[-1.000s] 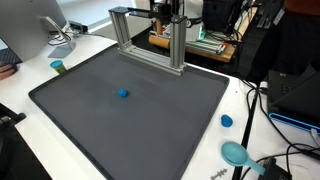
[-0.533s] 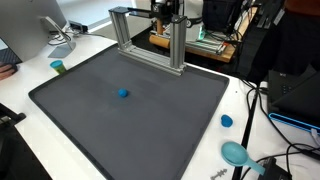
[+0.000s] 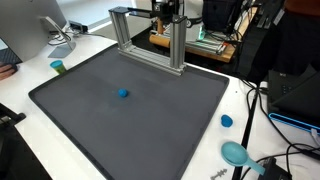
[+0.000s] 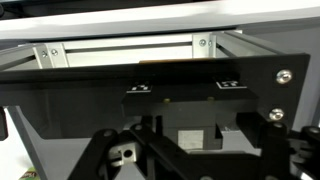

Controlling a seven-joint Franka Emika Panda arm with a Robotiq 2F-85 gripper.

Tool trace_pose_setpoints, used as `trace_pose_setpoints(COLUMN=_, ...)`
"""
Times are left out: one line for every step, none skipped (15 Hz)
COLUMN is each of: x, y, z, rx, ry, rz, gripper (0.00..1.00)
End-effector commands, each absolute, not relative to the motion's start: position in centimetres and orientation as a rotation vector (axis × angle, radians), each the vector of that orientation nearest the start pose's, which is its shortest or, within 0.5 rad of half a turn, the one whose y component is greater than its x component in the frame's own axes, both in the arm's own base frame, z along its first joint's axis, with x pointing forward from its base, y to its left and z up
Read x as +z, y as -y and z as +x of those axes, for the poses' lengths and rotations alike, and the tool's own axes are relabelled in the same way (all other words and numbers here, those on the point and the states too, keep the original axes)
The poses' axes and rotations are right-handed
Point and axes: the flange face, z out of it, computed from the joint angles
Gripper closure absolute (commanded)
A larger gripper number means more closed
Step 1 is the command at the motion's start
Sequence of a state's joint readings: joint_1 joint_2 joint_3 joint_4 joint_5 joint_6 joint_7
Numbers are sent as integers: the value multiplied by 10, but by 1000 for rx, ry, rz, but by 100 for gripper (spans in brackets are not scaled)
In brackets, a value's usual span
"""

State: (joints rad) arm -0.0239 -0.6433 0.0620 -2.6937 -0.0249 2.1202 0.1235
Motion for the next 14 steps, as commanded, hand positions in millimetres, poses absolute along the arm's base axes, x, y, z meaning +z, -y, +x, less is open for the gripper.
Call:
trace_pose_setpoints(x=434, y=-13, z=350, rx=-120, ry=-113, rz=-3190, gripper=45)
trace_pose_setpoints(x=435, y=-11, z=351, rx=-129, ry=-114, rz=-3193, gripper=53)
trace_pose_setpoints(x=435, y=-10, z=351, rx=-130, ry=-121, rz=-3197, gripper=59)
trace_pose_setpoints(x=435, y=-9, z=351, rx=-132, ry=-123, rz=-3198, gripper=66)
trace_pose_setpoints(x=435, y=-11, z=351, rx=-132, ry=-120, rz=-3199, gripper=67)
trace_pose_setpoints(x=436, y=-12, z=352, rx=-133, ry=-124, rz=-3200, gripper=69)
trace_pose_setpoints(x=436, y=-12, z=352, rx=-136, ry=-121, rz=-3200, gripper=71)
trace_pose_setpoints(x=436, y=-13, z=352, rx=-135, ry=-113, rz=-3195, gripper=71)
trace_pose_setpoints(x=436, y=-13, z=352, rx=-133, ry=-102, rz=-3184, gripper=71)
trace_pose_setpoints(x=436, y=-13, z=352, rx=-128, ry=-91, rz=-3179, gripper=71)
trace_pose_setpoints(x=435, y=-12, z=352, rx=-126, ry=-90, rz=-3176, gripper=36)
trace_pose_setpoints(x=436, y=-12, z=351, rx=-128, ry=-73, rz=-3165, gripper=24)
trace_pose_setpoints(x=435, y=-12, z=350, rx=-129, ry=-54, rz=-3155, gripper=25)
trace_pose_setpoints(x=434, y=-13, z=349, rx=-133, ry=-33, rz=-3148, gripper=39)
